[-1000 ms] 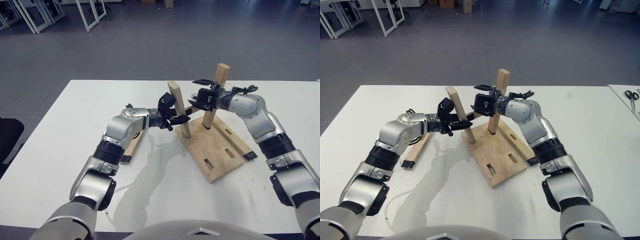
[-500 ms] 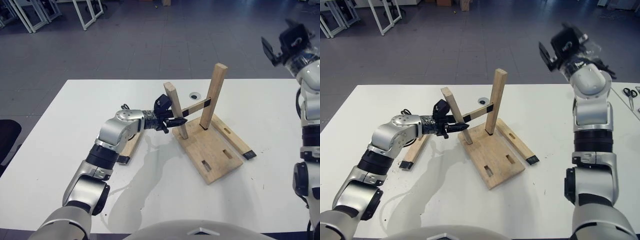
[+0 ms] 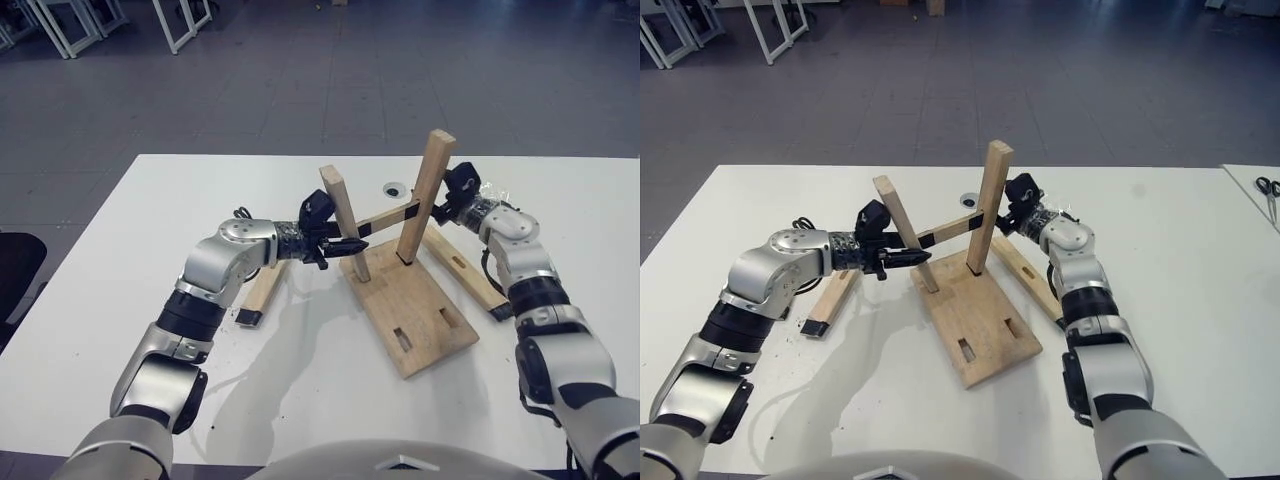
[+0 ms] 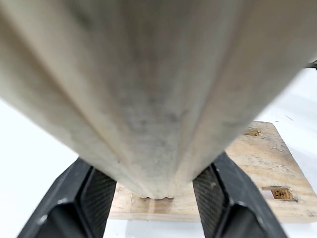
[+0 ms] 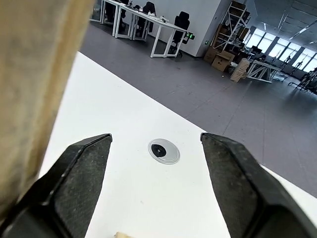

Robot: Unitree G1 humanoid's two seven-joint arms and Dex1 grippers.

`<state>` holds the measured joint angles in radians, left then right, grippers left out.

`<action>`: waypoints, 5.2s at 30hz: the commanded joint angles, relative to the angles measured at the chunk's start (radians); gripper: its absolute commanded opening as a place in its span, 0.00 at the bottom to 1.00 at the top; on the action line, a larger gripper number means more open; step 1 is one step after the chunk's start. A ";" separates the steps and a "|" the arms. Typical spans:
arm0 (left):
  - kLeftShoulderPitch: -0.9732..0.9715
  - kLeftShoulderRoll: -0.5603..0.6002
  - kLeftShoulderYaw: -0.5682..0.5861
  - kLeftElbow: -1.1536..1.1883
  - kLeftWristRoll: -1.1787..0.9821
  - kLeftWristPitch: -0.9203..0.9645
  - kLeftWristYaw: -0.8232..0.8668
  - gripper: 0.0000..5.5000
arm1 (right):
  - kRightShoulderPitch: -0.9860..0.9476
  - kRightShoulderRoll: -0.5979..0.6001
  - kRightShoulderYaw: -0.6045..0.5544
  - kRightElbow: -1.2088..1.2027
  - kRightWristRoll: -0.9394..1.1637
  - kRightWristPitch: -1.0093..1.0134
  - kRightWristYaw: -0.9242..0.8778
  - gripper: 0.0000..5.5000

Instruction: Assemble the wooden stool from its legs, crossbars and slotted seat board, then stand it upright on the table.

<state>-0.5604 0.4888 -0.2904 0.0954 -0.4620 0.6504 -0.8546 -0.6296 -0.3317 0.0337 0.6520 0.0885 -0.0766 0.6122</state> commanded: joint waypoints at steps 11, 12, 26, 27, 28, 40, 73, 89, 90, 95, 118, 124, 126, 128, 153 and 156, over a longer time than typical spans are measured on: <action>0.097 -0.047 0.028 0.025 0.017 0.073 0.057 0.37 | 0.269 -0.095 -0.036 -0.383 0.107 0.248 0.090 0.61; 0.090 -0.048 0.037 0.009 0.015 0.075 0.055 0.37 | 0.294 -0.099 -0.039 -0.402 0.108 0.257 0.090 0.61; 0.279 0.144 0.227 -0.320 -0.052 0.199 0.032 0.63 | 0.543 -0.278 0.023 -0.627 0.011 0.305 0.164 0.61; 0.304 0.155 0.267 -0.341 -0.062 0.215 0.050 0.63 | 0.561 -0.290 0.031 -0.652 0.009 0.308 0.177 0.61; 0.319 0.161 0.304 -0.341 -0.056 0.214 0.076 0.63 | 0.578 -0.303 0.042 -0.676 0.006 0.309 0.190 0.61; 0.631 0.193 0.492 -0.419 0.179 0.120 0.392 0.63 | 0.647 -0.294 0.079 -0.898 0.059 0.405 0.219 0.61; 0.679 -0.041 0.457 -0.220 0.264 -0.044 0.565 0.63 | 0.573 -0.269 0.094 -0.919 0.086 0.450 0.183 0.61; 0.661 -0.111 0.504 -0.151 0.187 0.130 0.603 0.30 | 0.482 -0.253 -0.067 -1.147 0.361 0.757 0.144 0.61; 0.660 -0.108 0.501 -0.151 0.196 0.126 0.609 0.28 | 0.474 -0.259 -0.098 -1.180 0.439 0.830 0.146 0.64; 0.624 -0.134 0.538 -0.161 0.216 -0.134 0.620 0.24 | 0.420 -0.227 -0.233 -1.252 0.803 1.064 0.067 0.81; 0.382 -0.092 0.208 -0.495 0.370 -0.884 0.376 0.24 | 0.015 -0.048 -0.223 -1.037 1.542 0.959 -0.537 0.85; 0.399 -0.086 0.196 -0.494 0.385 -0.887 0.357 0.24 | -0.040 -0.037 -0.189 -1.020 1.542 0.927 -0.524 0.81; 0.402 -0.084 0.198 -0.492 0.388 -0.886 0.356 0.24 | -0.041 -0.041 -0.188 -1.009 1.551 0.926 -0.524 0.76; 0.403 -0.084 0.198 -0.494 0.389 -0.884 0.356 0.24 | -0.042 -0.045 -0.185 -0.992 1.554 0.925 -0.532 0.69; 0.368 -0.088 0.196 -0.497 0.373 -0.861 0.344 0.24 | -0.046 -0.062 -0.165 -0.922 1.657 0.922 -0.616 0.10; 0.367 -0.080 0.201 -0.503 0.381 -0.871 0.342 0.35 | -0.053 -0.061 -0.176 -0.911 1.666 0.909 -0.625 0.07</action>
<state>-0.1822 0.3973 -0.0897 -0.3987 -0.0942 -0.2230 -0.5040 -0.6561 -0.3932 -0.1377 -0.2651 1.7421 0.8346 -0.0062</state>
